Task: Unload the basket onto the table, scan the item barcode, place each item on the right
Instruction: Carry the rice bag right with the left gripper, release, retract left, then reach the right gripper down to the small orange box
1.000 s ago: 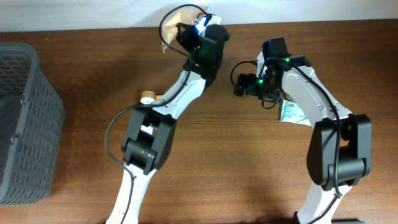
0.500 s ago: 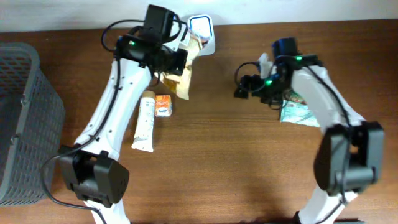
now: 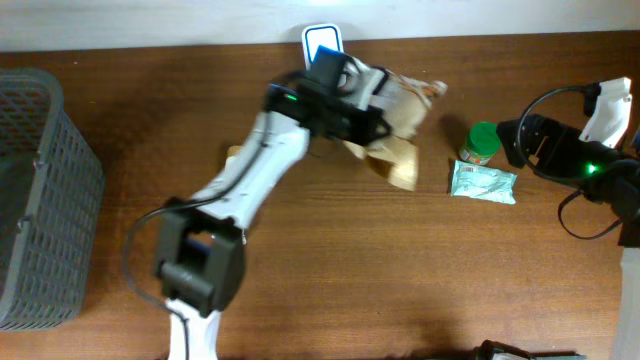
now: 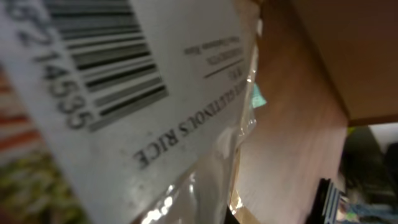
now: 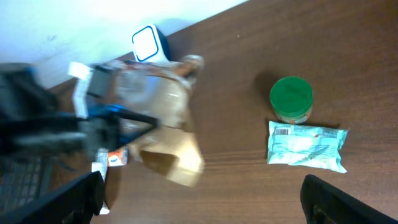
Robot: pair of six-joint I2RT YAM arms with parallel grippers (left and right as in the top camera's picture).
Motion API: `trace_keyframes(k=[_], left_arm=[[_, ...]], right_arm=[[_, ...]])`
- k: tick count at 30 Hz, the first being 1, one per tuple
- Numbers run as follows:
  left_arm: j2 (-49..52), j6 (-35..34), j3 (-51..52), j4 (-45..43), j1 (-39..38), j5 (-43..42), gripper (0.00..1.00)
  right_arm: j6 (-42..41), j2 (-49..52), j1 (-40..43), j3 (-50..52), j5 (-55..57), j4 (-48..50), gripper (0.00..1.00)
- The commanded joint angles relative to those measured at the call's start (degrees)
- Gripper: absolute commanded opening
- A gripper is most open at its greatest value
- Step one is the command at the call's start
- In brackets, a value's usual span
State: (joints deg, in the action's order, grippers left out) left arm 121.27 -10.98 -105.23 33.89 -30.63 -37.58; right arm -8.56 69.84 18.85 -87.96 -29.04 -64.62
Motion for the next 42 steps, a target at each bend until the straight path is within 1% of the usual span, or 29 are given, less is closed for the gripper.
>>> trace_keyframes(k=[1,4,5,7,12,14,17,18,19,20,21,22,25,27,28,29,30,31,33,34,35,38,40,42], left_arm=[[5.18,-6.16,0.15,-7.74,-9.29,-6.27,0.0],[7.1,-6.12,0.15,-14.29,-17.05,-6.51,0.0],[7.21,-6.1,0.15,-15.74,-18.84,-5.75,0.17],[7.21,-6.1,0.13,-16.28,-18.97,-5.03,0.99],[5.95,-6.1,-0.15,-15.61,-11.23,-4.85,0.99],[2.99,-4.24,-0.15,-11.47,-6.71,0.04,0.99],[-3.93,0.5,-0.17,-0.44,-0.5,16.9,0.99],[-5.81,0.59,-0.17,2.89,0.96,22.23,0.99],[-8.2,0.59,-0.17,8.02,3.23,30.6,0.99],[-9.6,0.59,-0.17,12.09,5.25,36.15,0.99],[-10.21,0.57,-0.17,14.43,6.71,38.12,0.99],[-10.43,0.55,-0.17,17.75,9.77,38.6,0.99],[-10.38,0.66,-0.11,21.29,16.41,38.49,1.0],[-10.36,5.7,-0.11,20.35,19.85,38.47,0.99],[-10.34,8.28,-0.11,19.87,21.55,38.45,0.99],[-10.34,9.44,-0.11,19.5,23.08,38.47,0.99],[-10.34,9.81,-0.11,19.34,24.06,38.47,0.99],[-10.32,9.79,-0.11,19.34,24.85,38.47,0.99],[-10.23,9.77,-0.11,19.34,26.49,38.47,0.99],[-10.23,9.77,-0.11,19.34,26.67,38.47,0.99],[-10.23,9.75,-0.11,19.34,26.67,38.47,0.99],[-10.21,9.75,-0.09,19.37,26.67,38.45,0.99],[-9.88,9.73,0.0,19.37,26.67,38.45,0.99],[-8.98,9.73,0.2,19.47,26.67,38.45,0.99]], right_arm=[[0.87,0.24,0.46,-0.11,-0.31,-0.11,0.98],[1.11,0.39,0.46,-0.11,-0.15,-0.26,0.98],[1.29,0.39,0.46,-0.11,0.33,-0.44,0.99],[1.4,0.39,0.46,-0.11,1.01,-1.03,0.98],[2.36,0.98,0.46,-0.11,0.98,-1.42,0.98],[2.36,2.51,0.22,-0.11,0.92,-1.46,0.98],[2.36,6.49,-0.15,-0.11,-1.4,-2.03,0.98],[2.36,8.22,-1.01,-0.11,-1.42,-2.1,0.98],[2.36,10.38,-2.82,-0.11,-1.42,-2.08,0.98],[2.36,12.39,-5.09,-0.11,-1.4,-1.99,0.98],[2.36,13.7,-6.75,-0.11,-1.36,-1.7,0.98],[2.36,16.33,-10.36,-0.11,-1.31,-0.42,0.98],[2.36,22.56,-18.58,-0.11,-1.4,4.52,0.98],[1.11,26.58,-24.06,-0.11,-1.73,9.73,0.98],[-1.6,28.39,-26.67,-0.11,-1.55,13.16,0.98],[-5.11,30.6,-29.83,-0.11,-1.01,17.64,0.99],[-7.98,31.95,-31.82,-0.11,0.2,20.65,1.0],[-11.56,33.73,-34.32,-0.11,2.75,24.17,0.98],[-17.46,37.57,-39.3,-0.11,5.9,31.47,0.9],[-19.37,39.34,-41.46,-0.13,6.27,34.75,0.88],[-21.97,41.18,-43.8,-0.13,7.39,38.07,0.81],[-24.85,44.85,-48.5,-0.13,10.16,44.02,0.72],[-25.77,47.67,-51.41,-0.13,12.9,47.01,0.68],[-26.49,50.77,-53.2,-0.13,13.25,49.96,0.63]])
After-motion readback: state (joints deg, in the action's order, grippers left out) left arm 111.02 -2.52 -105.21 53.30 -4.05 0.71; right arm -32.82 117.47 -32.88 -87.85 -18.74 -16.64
